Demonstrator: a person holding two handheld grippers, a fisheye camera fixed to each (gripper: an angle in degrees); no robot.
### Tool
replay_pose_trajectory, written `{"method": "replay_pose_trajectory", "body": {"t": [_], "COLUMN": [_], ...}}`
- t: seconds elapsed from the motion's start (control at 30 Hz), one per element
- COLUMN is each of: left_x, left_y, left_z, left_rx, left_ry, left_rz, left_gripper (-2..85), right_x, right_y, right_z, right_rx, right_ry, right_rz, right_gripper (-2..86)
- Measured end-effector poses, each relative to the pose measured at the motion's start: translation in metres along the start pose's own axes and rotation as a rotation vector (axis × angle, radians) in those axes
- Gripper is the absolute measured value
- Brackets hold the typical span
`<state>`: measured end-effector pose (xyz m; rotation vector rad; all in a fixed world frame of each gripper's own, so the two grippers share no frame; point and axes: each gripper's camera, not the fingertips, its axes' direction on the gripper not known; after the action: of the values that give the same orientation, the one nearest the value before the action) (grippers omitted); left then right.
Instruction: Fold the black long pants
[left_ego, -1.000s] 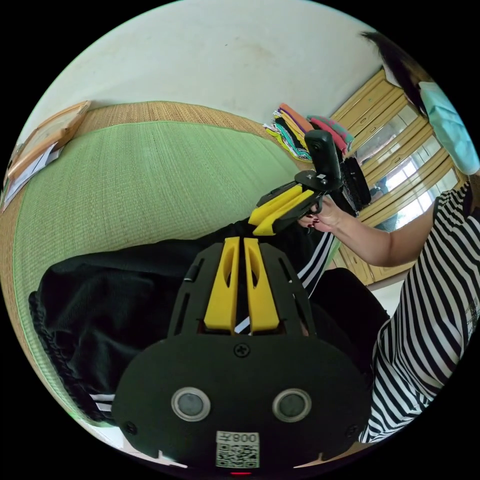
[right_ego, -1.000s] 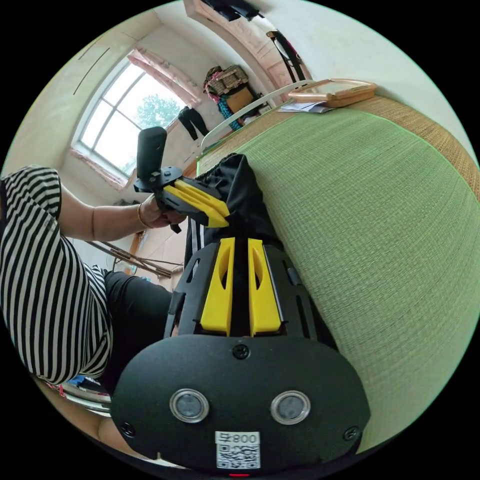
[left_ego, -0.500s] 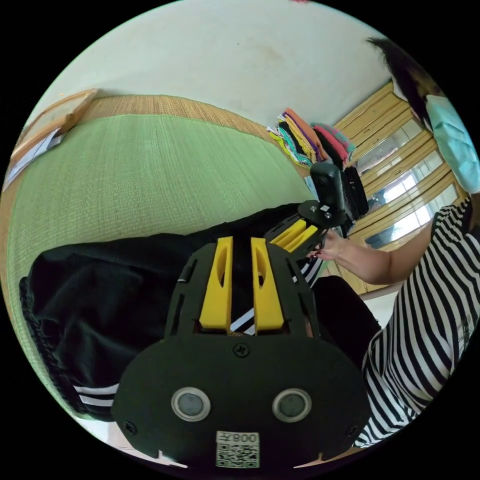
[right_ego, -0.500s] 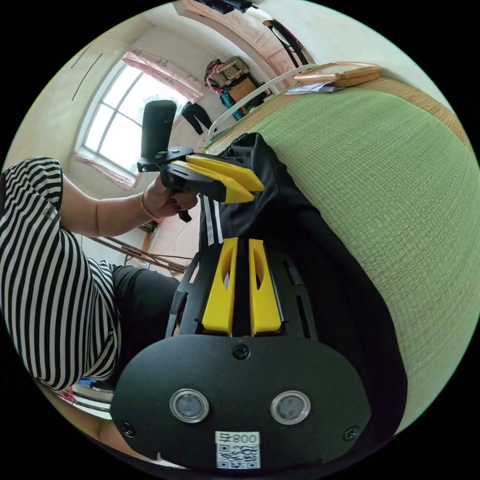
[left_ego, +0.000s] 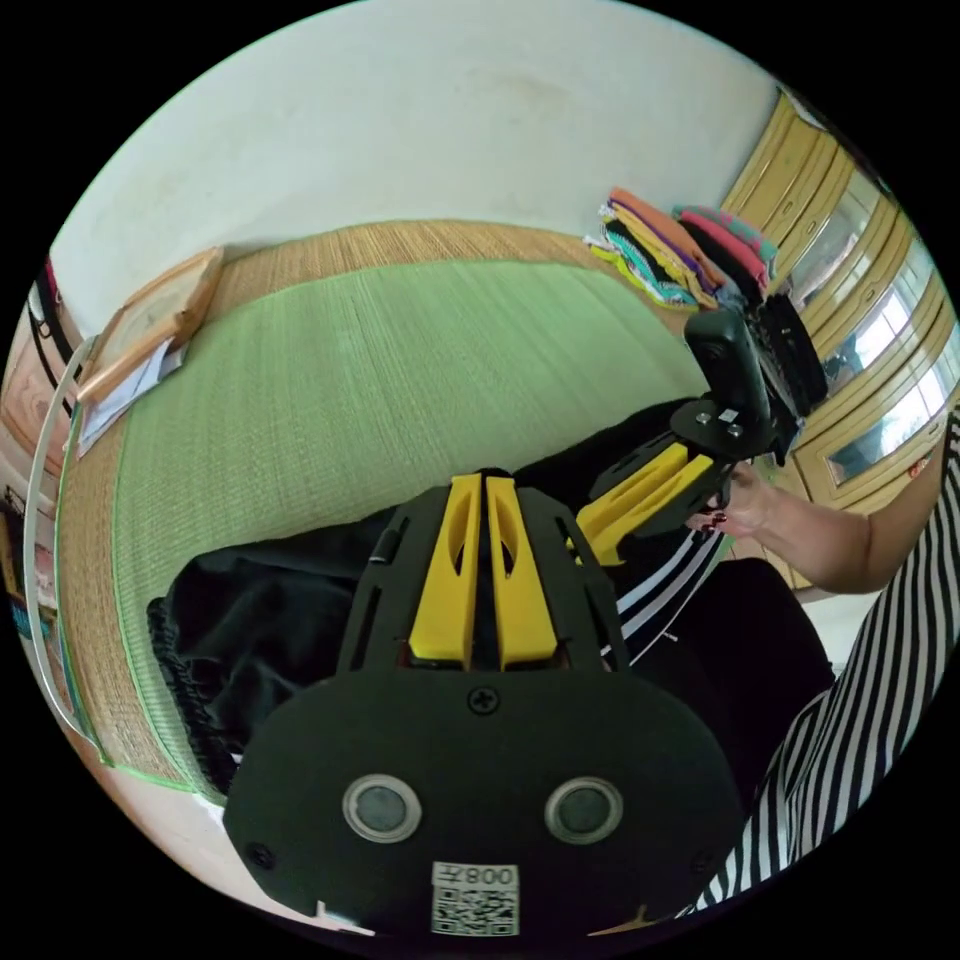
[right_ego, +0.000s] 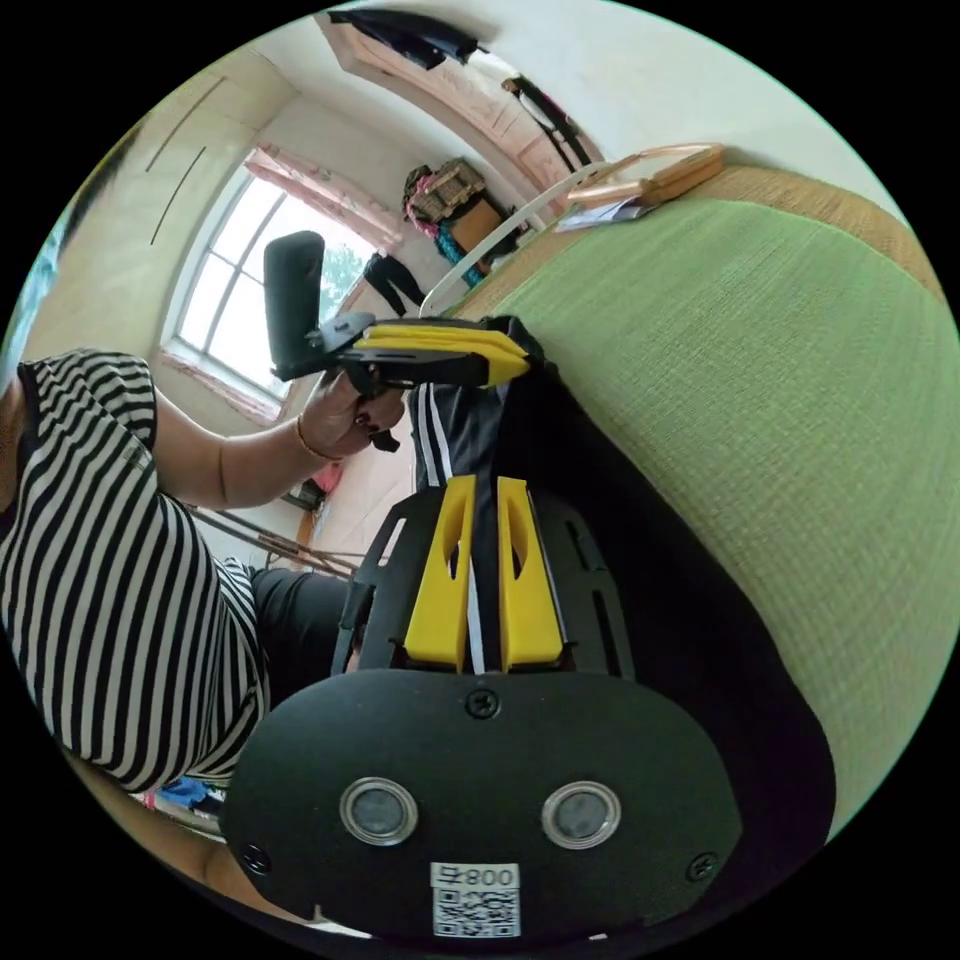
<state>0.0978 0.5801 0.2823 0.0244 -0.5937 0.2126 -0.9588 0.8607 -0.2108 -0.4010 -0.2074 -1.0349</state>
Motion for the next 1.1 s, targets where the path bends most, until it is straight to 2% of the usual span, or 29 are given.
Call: {"method": "replay_pose_trajectory", "body": {"t": [0.13, 0.23, 0.47, 0.67, 0.7, 0.9, 1.03, 1.1], "left_x": [-0.014, -0.021, -0.021, -0.033, -0.036, -0.101, -0.144, -0.154], "left_y": [0.003, 0.006, 0.007, 0.017, 0.02, 0.063, 0.078, 0.079], "left_z": [-0.003, 0.0, 0.012, 0.014, 0.012, -0.019, -0.005, 0.008], "left_rx": [0.074, 0.11, 0.119, 0.146, 0.148, 0.143, 0.015, -0.049], "left_ry": [0.054, 0.084, 0.096, 0.139, 0.122, -0.277, -0.317, -0.236], "left_rz": [-0.062, -0.098, -0.077, -0.144, -0.163, -0.49, -0.669, -0.697], "left_gripper": [0.7, 0.7, 0.9, 1.9, 2.1, 5.0, 6.5, 5.2], "right_x": [-0.002, -0.003, 0.002, 0.017, 0.018, 0.037, 0.046, 0.05], "right_y": [-0.002, -0.021, -0.06, -0.058, -0.057, -0.043, -0.036, -0.033], "right_z": [-0.044, -0.046, -0.023, -0.022, -0.021, -0.03, -0.03, -0.03], "right_rx": [0.13, 0.114, 0.021, 0.02, 0.019, 0.053, 0.051, 0.045], "right_ry": [0.158, 0.237, 0.161, 0.131, 0.142, 0.125, 0.127, 0.137], "right_rz": [0.016, -0.037, -0.155, -0.127, -0.123, -0.061, -0.035, -0.028], "right_gripper": [5.8, 6.9, 6.4, 1.9, 1.6, 0.6, 0.5, 0.5]}}
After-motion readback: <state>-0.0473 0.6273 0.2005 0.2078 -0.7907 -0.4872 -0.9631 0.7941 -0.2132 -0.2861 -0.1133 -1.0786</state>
